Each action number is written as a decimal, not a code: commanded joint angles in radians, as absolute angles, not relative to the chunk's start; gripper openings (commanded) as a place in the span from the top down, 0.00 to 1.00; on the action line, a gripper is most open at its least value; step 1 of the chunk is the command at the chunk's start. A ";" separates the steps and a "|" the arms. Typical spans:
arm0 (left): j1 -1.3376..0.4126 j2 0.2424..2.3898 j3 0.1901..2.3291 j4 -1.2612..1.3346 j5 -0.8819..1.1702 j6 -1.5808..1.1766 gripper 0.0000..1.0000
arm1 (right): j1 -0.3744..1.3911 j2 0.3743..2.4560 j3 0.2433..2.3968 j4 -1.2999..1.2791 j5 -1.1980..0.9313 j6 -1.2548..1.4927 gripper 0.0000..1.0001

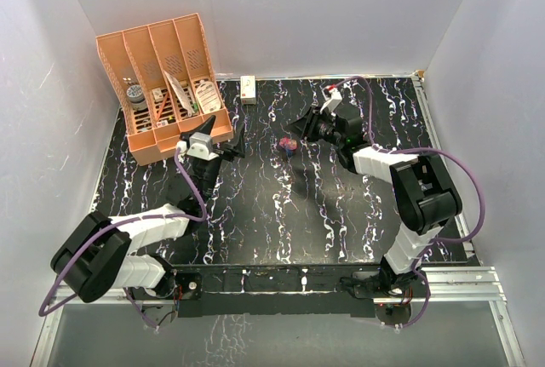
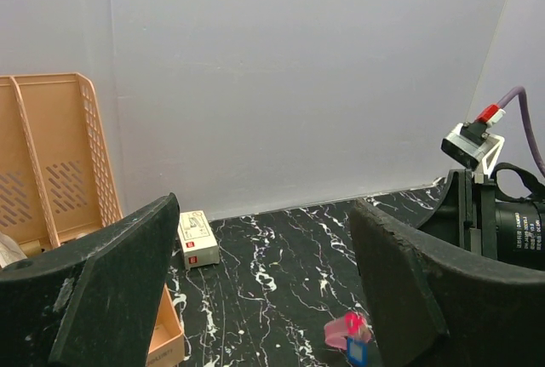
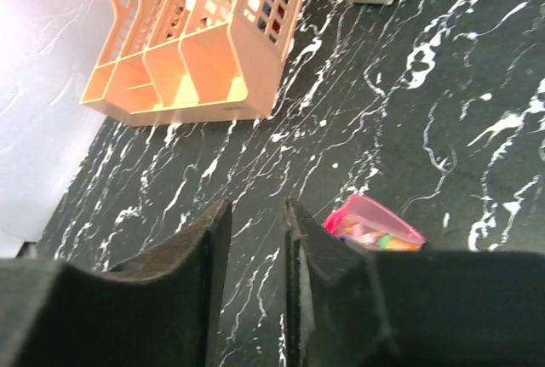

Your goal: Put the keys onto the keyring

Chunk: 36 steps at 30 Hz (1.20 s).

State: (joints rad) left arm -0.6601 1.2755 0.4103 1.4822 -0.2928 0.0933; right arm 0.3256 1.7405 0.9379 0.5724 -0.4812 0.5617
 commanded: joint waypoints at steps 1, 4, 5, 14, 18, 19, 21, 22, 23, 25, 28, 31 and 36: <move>-0.655 1.271 0.442 1.498 -0.290 0.088 0.20 | 0.325 1.735 0.959 0.598 -0.346 0.531 0.69; -0.655 1.261 0.447 1.478 -0.292 0.088 0.20 | 0.320 1.701 0.945 0.586 -0.264 0.515 0.63; -0.655 1.256 0.451 1.464 -0.297 0.090 0.20 | 0.317 1.681 0.931 0.590 -0.237 0.511 0.62; -0.652 1.186 0.606 1.009 -0.371 0.003 0.14 | 0.313 1.470 0.826 0.532 -0.089 0.472 0.42; -0.652 1.167 0.656 0.909 -0.343 -0.018 0.03 | 0.307 1.414 0.852 0.403 0.051 0.488 0.11; -0.652 1.164 0.661 0.905 -0.338 -0.022 0.02 | 0.304 1.412 0.873 0.362 0.079 0.491 0.09; -0.652 1.155 0.670 0.893 -0.333 -0.026 0.02 | 0.295 1.414 0.905 0.299 0.114 0.504 0.02; -0.652 1.148 0.670 0.896 -0.333 -0.029 0.02 | 0.291 1.411 0.909 0.279 0.134 0.519 0.02; -0.652 1.141 0.668 0.903 -0.335 -0.029 0.02 | 0.290 1.407 0.906 0.276 0.153 0.532 0.02; -0.652 1.125 0.660 0.918 -0.340 -0.026 0.02 | 0.287 1.389 0.894 0.272 0.195 0.560 0.02; -0.652 1.115 0.665 0.906 -0.369 -0.028 0.02 | 0.284 1.361 0.878 0.265 0.243 0.572 0.02; -0.652 1.114 0.665 0.907 -0.396 -0.028 0.02 | 0.280 1.326 0.866 0.268 0.255 0.567 0.02; -0.652 1.119 0.650 0.935 -0.414 -0.036 0.02 | 0.278 1.280 0.852 0.268 0.261 0.553 0.02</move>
State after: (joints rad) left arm -0.6563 1.1469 0.6365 0.9043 -0.3824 -0.0269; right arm 0.2825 1.3396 0.8593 0.2348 0.2157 0.5552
